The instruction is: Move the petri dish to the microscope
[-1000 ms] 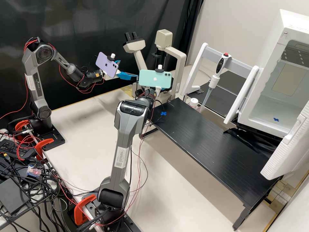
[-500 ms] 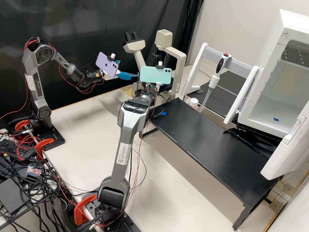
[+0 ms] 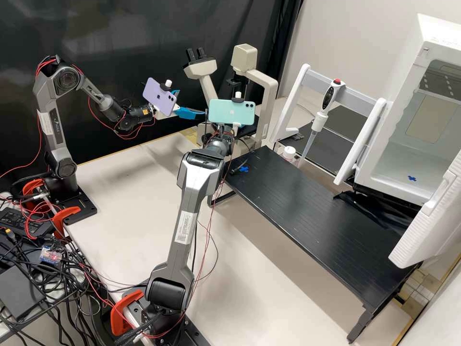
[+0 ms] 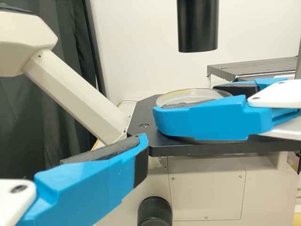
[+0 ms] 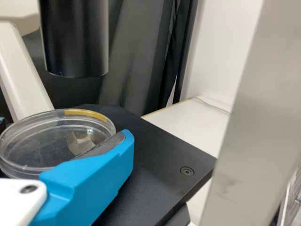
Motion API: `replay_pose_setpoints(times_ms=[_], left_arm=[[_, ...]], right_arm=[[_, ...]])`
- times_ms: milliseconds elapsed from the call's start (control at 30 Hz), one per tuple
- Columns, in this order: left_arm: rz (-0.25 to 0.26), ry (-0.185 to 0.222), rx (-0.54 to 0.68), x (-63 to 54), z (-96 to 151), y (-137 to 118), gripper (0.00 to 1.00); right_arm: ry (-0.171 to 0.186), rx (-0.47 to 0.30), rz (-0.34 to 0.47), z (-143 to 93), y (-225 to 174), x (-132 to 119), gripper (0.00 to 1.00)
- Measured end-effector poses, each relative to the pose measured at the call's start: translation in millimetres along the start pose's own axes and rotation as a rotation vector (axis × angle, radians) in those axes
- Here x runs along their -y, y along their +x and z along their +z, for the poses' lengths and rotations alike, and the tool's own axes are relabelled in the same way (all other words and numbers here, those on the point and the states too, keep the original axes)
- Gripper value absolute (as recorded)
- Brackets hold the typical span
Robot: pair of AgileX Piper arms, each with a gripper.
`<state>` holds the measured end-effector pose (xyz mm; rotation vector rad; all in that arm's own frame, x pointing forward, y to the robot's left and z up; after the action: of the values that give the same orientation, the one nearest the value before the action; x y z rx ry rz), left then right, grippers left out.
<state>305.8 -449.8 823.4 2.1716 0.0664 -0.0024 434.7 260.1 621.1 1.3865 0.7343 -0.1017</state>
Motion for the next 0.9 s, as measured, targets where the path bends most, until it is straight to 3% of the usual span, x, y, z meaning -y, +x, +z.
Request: replay_pose_setpoints(times_ms=[333, 533, 600, 633, 767, 900], left_arm=[[0.000, 0.000, 0.000, 0.0, 0.0, 0.0, 1.00], [0.000, 0.000, 0.000, 0.0, 0.0, 0.0, 1.00], [0.000, 0.000, 0.000, 0.0, 0.0, 0.0, 1.00], [0.000, 0.000, 0.000, 0.0, 0.0, 0.0, 1.00], [0.000, 0.000, 0.000, 0.0, 0.0, 0.0, 1.00], [0.000, 0.000, 0.000, 0.0, 0.0, 0.0, 1.00]], right_arm=[[0.010, 0.017, -0.011, 10.7, -0.4, 2.6, 1.00], [0.007, 0.003, -0.019, 12.8, -22.5, 8.6, 1.00], [-0.010, -0.025, -0.005, 8.4, -37.4, 7.0, 1.00], [-0.039, -0.034, -0.001, 5.9, -47.9, 6.2, 1.00], [-0.054, -0.079, 0.011, -7.2, -84.1, 10.3, 1.00], [-0.095, -0.154, 0.037, -17.7, -121.5, 18.7, 1.00]])
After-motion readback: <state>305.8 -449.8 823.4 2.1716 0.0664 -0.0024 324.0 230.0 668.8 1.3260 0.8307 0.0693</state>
